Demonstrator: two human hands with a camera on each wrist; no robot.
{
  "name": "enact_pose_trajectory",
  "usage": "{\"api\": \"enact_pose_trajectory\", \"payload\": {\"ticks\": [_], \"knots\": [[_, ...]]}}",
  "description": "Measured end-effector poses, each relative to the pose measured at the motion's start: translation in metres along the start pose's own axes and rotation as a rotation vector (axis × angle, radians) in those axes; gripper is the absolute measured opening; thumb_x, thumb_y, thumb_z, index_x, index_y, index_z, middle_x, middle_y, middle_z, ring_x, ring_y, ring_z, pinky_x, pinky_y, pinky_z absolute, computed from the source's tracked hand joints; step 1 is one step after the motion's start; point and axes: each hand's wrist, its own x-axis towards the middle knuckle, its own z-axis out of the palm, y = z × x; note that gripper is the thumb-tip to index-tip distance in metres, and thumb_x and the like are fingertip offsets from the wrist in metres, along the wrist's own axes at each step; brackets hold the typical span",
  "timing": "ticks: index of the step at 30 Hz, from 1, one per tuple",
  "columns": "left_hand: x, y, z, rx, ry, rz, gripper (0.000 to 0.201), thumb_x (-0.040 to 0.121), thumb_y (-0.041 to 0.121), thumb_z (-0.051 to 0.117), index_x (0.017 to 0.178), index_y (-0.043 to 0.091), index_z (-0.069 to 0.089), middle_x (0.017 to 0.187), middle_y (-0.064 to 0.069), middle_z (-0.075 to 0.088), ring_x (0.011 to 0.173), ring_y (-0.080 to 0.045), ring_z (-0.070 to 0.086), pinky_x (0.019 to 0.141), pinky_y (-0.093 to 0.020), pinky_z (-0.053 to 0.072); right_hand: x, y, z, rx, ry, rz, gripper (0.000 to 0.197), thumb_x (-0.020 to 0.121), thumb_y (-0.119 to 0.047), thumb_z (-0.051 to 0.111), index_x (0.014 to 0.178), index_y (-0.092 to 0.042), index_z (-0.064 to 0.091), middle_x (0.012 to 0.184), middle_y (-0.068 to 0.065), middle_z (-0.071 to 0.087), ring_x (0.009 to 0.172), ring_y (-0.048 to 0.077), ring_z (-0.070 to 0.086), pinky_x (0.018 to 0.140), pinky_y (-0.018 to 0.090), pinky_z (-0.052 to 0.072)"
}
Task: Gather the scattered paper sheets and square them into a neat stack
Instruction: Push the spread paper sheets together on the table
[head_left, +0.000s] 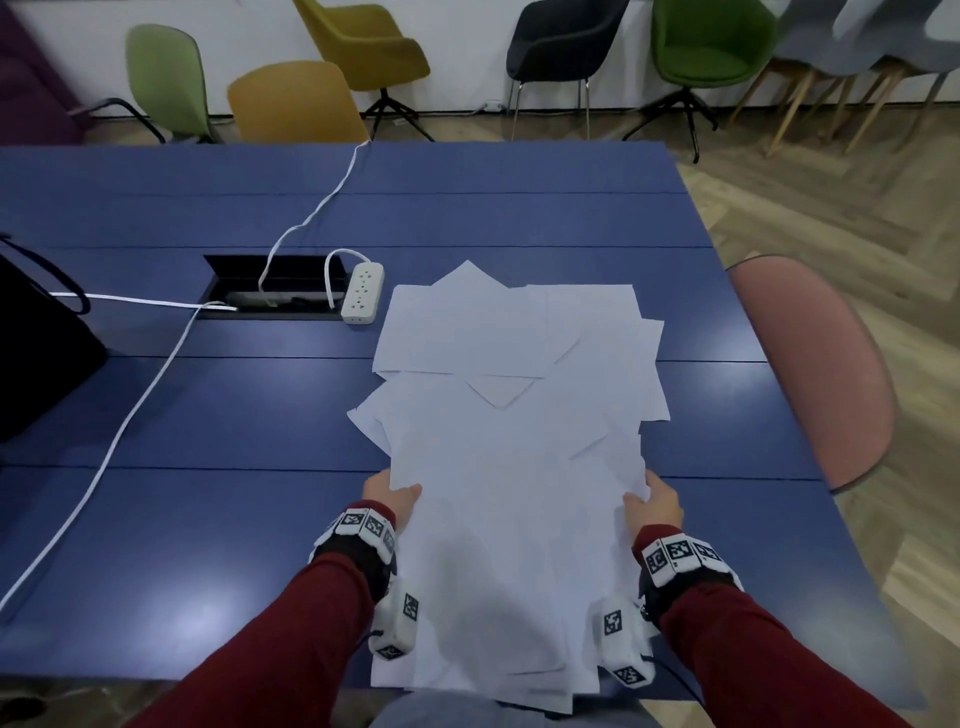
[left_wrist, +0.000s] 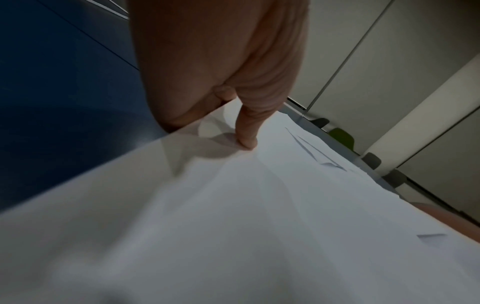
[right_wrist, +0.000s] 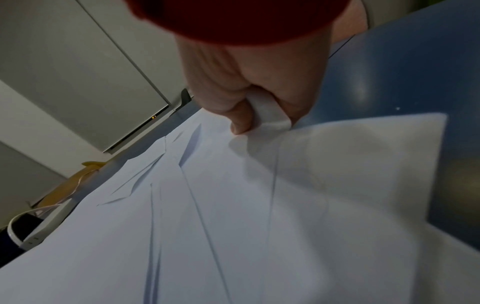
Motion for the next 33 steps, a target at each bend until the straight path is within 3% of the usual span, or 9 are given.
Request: {"api": "enact_pose_trajectory", "payload": {"ticks": [7, 9, 12, 16, 20, 22, 24, 27, 33], "knots": [[0.001, 0.006, 0.003, -0.03, 0.007, 0.014, 0.039, 0.089, 0.012, 0.057, 0.127, 0.003, 0.053, 0.129, -0.014, 0.059, 0.117, -0.03, 0.057, 0.093, -0.027, 0.041, 0.003, 0.007, 0.004, -0.099, -0.151, 0.065, 0.029, 0.084, -0.001, 0.049, 0.106, -0.005, 0.067, 0.086, 0.012, 0.061, 0.081, 0.028, 0.054, 0.073, 0.026, 0.043], [0.004, 0.005, 0.002, -0.011, 0.003, 0.027, 0.041, 0.088, 0.011, 0.058, 0.128, 0.005, 0.053, 0.129, -0.014, 0.059, 0.117, -0.03, 0.057, 0.098, -0.031, 0.042, 0.0, 0.005, 0.004, -0.101, -0.166, 0.047, 0.028, 0.084, -0.008, 0.057, 0.111, -0.004, 0.066, 0.097, 0.014, 0.065, 0.087, 0.029, 0.057, 0.082, 0.03, 0.048], [0.003, 0.005, 0.001, 0.014, -0.01, 0.037, 0.041, 0.088, 0.007, 0.055, 0.129, 0.006, 0.053, 0.129, -0.014, 0.06, 0.116, -0.029, 0.058, 0.097, -0.03, 0.043, -0.001, -0.001, 0.002, -0.04, -0.132, -0.022, 0.043, 0.084, -0.017, 0.066, 0.125, -0.012, 0.056, 0.126, 0.013, 0.058, 0.115, 0.031, 0.054, 0.09, 0.029, 0.041], [0.001, 0.01, 0.0, 0.074, -0.032, 0.049, 0.044, 0.089, 0.003, 0.051, 0.133, 0.005, 0.049, 0.134, -0.014, 0.056, 0.122, -0.03, 0.054, 0.102, -0.032, 0.04, 0.006, -0.007, 0.004, 0.114, -0.144, -0.059, 0.061, 0.086, -0.016, 0.064, 0.139, -0.029, 0.038, 0.131, 0.007, 0.054, 0.122, 0.026, 0.05, 0.103, 0.036, 0.037], [0.001, 0.016, -0.001, 0.113, -0.047, 0.068, 0.044, 0.089, -0.002, 0.049, 0.133, -0.001, 0.047, 0.134, -0.017, 0.055, 0.124, -0.031, 0.052, 0.102, -0.031, 0.039, 0.016, -0.015, 0.009, 0.31, -0.176, -0.066, 0.075, 0.083, -0.006, 0.065, 0.144, -0.026, 0.027, 0.14, 0.005, 0.041, 0.13, 0.017, 0.041, 0.111, 0.034, 0.032], [0.003, 0.014, -0.003, 0.11, -0.054, 0.077, 0.044, 0.089, -0.005, 0.048, 0.133, -0.002, 0.047, 0.135, -0.018, 0.054, 0.124, -0.031, 0.052, 0.103, -0.03, 0.038, 0.021, -0.016, 0.01, 0.419, -0.142, -0.041, 0.08, 0.078, -0.006, 0.068, 0.143, -0.025, 0.026, 0.143, 0.008, 0.04, 0.133, 0.022, 0.04, 0.112, 0.037, 0.031], [0.003, 0.012, -0.005, 0.12, -0.062, 0.062, 0.045, 0.089, -0.003, 0.048, 0.134, 0.0, 0.046, 0.135, -0.016, 0.054, 0.124, -0.03, 0.052, 0.1, -0.028, 0.038, 0.027, -0.017, 0.011, 0.426, -0.139, -0.018, 0.073, 0.081, -0.005, 0.066, 0.142, -0.022, 0.03, 0.141, 0.007, 0.043, 0.132, 0.023, 0.042, 0.11, 0.036, 0.033], [0.001, 0.011, -0.008, 0.154, -0.064, 0.041, 0.044, 0.09, 0.002, 0.049, 0.134, 0.003, 0.046, 0.134, -0.013, 0.054, 0.124, -0.03, 0.052, 0.101, -0.029, 0.038, 0.03, -0.016, 0.011, 0.256, -0.123, 0.021, 0.043, 0.088, -0.012, 0.06, 0.13, -0.013, 0.054, 0.137, 0.012, 0.052, 0.126, 0.025, 0.049, 0.099, 0.026, 0.037], [0.004, 0.01, -0.009, 0.163, -0.068, 0.012, 0.041, 0.09, 0.005, 0.05, 0.131, 0.004, 0.051, 0.134, -0.015, 0.055, 0.122, -0.032, 0.052, 0.102, -0.034, 0.04, 0.023, -0.011, 0.001, 0.127, 0.149, 0.095, 0.016, 0.082, -0.022, 0.063, 0.086, -0.01, 0.073, 0.093, 0.014, 0.071, 0.087, 0.028, 0.059, 0.076, 0.025, 0.041]]}}
